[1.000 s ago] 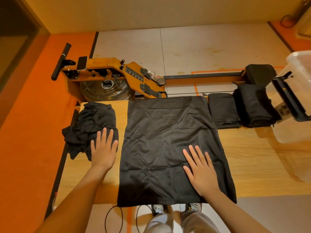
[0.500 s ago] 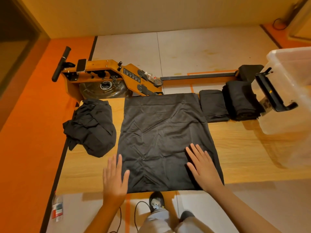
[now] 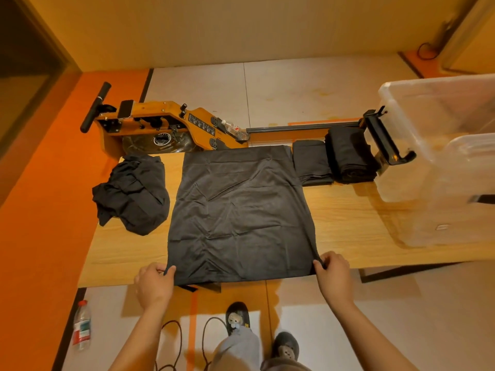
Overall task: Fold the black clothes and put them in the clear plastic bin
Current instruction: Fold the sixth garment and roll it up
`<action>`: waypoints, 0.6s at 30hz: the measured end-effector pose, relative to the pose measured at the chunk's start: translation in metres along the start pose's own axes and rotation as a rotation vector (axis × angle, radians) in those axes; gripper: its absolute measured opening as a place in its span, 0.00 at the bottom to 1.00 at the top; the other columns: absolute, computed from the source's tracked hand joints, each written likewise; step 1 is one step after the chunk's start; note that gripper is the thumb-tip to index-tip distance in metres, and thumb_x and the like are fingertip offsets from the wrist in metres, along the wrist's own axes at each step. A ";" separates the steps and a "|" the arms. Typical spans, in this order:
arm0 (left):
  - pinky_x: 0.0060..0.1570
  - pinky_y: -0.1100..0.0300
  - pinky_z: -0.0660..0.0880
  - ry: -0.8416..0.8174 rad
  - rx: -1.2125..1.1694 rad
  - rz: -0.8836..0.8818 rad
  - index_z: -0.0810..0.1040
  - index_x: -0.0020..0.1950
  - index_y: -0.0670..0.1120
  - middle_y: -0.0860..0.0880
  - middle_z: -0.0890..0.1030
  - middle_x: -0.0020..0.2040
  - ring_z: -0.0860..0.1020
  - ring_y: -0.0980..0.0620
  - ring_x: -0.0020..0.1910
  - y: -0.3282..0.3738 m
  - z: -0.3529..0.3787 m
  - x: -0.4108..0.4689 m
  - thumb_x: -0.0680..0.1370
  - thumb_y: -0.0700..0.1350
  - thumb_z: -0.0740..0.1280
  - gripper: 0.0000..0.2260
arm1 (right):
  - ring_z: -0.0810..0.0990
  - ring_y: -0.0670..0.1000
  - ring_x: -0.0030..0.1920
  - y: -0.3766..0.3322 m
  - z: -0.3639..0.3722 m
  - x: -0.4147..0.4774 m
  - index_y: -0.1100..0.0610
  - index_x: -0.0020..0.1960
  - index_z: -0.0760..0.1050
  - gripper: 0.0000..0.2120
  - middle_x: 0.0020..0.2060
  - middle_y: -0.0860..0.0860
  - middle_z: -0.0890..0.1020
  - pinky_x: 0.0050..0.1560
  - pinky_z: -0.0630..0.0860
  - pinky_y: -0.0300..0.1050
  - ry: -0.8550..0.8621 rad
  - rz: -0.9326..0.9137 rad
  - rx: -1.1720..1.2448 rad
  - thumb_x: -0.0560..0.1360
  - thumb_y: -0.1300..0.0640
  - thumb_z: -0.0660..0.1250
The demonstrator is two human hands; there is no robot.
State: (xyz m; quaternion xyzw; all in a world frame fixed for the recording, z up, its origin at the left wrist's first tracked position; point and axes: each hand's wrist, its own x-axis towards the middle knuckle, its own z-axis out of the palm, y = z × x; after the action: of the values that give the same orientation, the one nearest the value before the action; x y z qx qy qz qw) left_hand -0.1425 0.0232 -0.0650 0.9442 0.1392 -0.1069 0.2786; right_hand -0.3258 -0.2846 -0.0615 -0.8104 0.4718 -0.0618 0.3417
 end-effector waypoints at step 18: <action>0.37 0.57 0.73 -0.101 -0.687 -0.118 0.79 0.49 0.36 0.40 0.79 0.40 0.73 0.48 0.32 0.018 -0.045 -0.021 0.78 0.45 0.70 0.11 | 0.82 0.55 0.35 -0.021 -0.080 0.013 0.55 0.48 0.76 0.05 0.38 0.58 0.82 0.41 0.80 0.47 -0.073 0.240 0.758 0.76 0.63 0.68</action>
State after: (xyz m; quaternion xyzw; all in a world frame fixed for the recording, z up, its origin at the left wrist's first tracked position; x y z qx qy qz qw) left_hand -0.1506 0.0295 -0.0132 0.7793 0.2073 -0.1162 0.5798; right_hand -0.3373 -0.3282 0.0084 -0.5679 0.4943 -0.1623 0.6378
